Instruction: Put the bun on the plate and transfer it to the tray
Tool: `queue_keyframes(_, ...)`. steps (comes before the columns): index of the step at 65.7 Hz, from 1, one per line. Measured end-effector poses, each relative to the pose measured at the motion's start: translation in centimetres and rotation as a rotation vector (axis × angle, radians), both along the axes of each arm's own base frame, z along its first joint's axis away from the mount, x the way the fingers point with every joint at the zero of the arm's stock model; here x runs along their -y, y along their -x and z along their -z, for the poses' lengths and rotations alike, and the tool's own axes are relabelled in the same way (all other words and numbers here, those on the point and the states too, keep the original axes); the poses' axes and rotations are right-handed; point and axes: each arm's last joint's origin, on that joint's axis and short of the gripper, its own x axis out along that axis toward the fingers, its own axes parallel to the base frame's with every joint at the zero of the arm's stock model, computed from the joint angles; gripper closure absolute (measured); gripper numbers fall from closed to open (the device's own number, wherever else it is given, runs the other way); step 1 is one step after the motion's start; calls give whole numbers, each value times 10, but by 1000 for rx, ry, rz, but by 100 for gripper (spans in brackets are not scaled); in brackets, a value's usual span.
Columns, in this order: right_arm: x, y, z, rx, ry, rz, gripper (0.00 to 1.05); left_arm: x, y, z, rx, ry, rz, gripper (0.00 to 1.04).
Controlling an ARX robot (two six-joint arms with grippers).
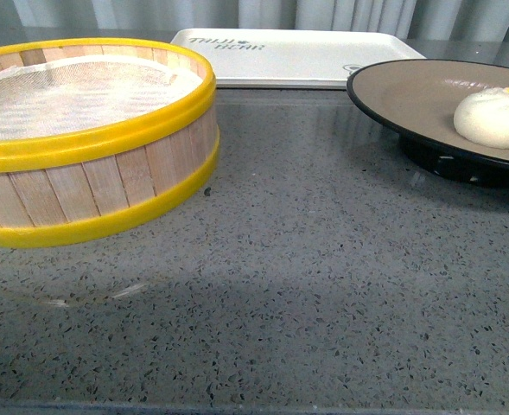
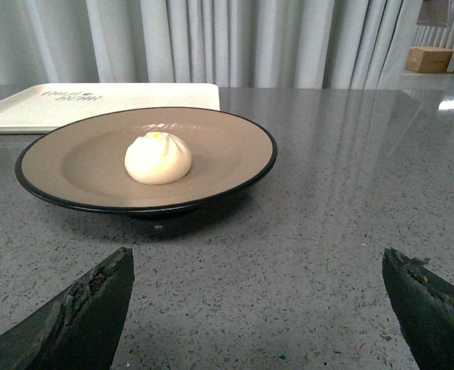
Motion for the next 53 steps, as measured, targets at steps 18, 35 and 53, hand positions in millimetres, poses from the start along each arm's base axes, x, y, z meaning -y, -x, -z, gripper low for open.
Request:
queue_keyframes(18, 5, -19, -10, -7, 252, 183, 9, 0, 0, 0, 0, 0, 0, 7)
queue_keyframes(35, 50, -60, -55, 30, -3, 175, 9, 0, 0, 0, 0, 0, 0, 7)
queue_keyframes(53, 93, -129, -66, -195, -811, 60, 9, 0, 0, 0, 0, 0, 0, 7)
